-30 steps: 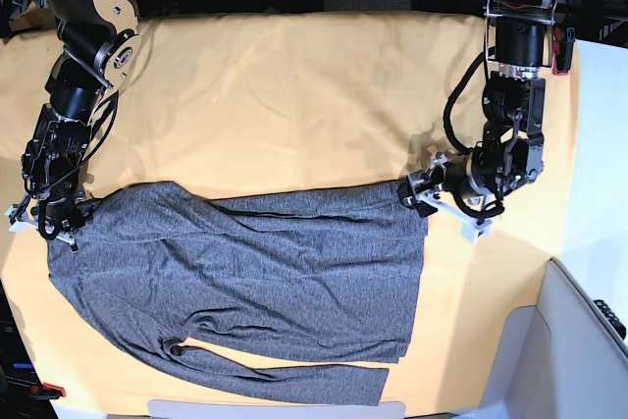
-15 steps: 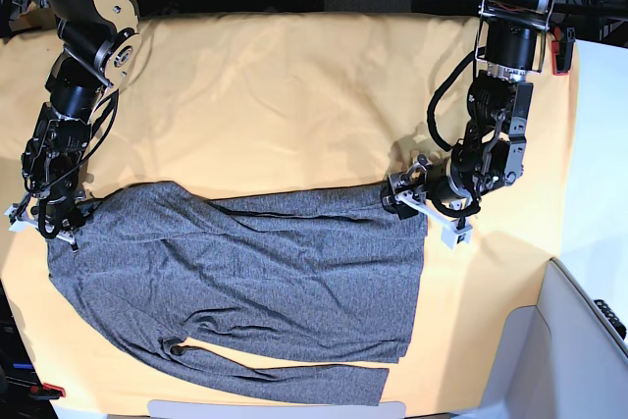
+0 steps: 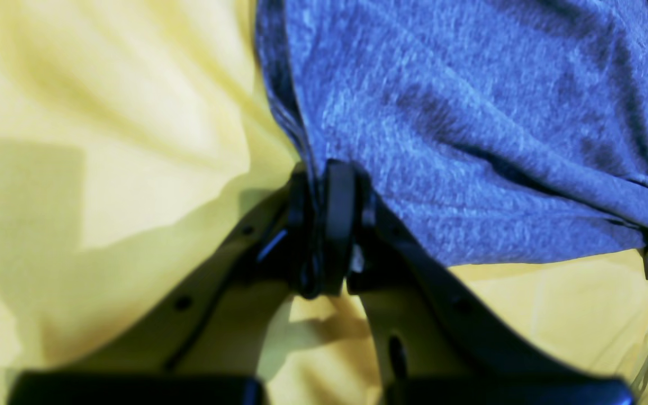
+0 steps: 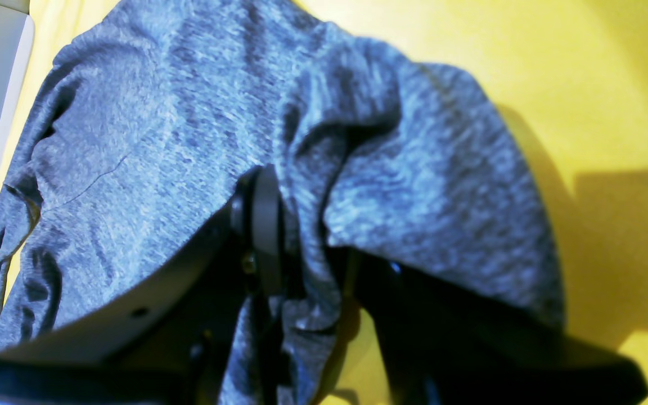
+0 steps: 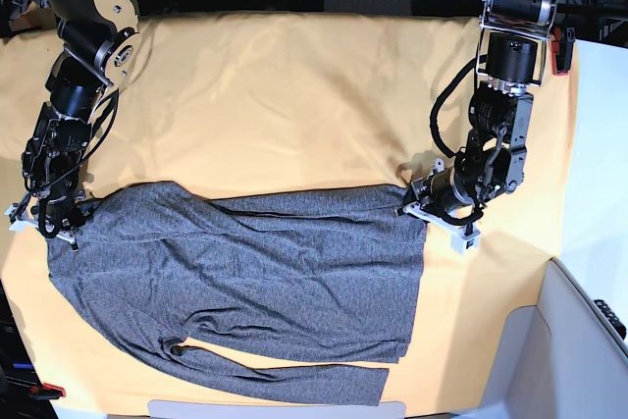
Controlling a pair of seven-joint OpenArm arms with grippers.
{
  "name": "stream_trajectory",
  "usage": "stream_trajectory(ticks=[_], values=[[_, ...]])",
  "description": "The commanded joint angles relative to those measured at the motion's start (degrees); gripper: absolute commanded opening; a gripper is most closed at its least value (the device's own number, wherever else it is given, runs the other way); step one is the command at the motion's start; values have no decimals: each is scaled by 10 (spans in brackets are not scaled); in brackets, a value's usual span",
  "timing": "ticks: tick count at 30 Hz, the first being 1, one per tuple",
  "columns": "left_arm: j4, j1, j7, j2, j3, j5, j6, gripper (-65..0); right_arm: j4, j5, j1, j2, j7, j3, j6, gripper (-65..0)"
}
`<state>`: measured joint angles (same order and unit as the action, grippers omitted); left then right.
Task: Fold the T-shirt properly
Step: 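Move the left gripper along the shirt edge and regrasp the shoulder, then pull the held shirt shoulders back toward the robot with both grippers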
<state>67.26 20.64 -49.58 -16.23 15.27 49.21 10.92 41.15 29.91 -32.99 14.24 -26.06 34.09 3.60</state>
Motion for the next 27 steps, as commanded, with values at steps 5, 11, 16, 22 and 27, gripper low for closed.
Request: stream_trajectory(ticks=[5, 11, 16, 22, 27], values=[[4, 4, -12, -4, -1, -5, 4, -643, 0, -9, -2, 4, -25, -1, 18, -517], [44, -14, -14, -4, -46, -5, 4, -643, -1, -9, 11, 7, -26, -2, 18, -650], [88, -32, -14, -5, -55, -5, 4, -643, 0, -17, 24, 7, -26, -2, 18, -650], [122, -55, -15, -6, -56, -4, 5, -643, 2, -65, 24, 7, -27, -2, 18, -650], [172, -79, -40, -25, -58, -4, 7, -643, 42, -78, 57, 7, -53, -2, 18, -650]])
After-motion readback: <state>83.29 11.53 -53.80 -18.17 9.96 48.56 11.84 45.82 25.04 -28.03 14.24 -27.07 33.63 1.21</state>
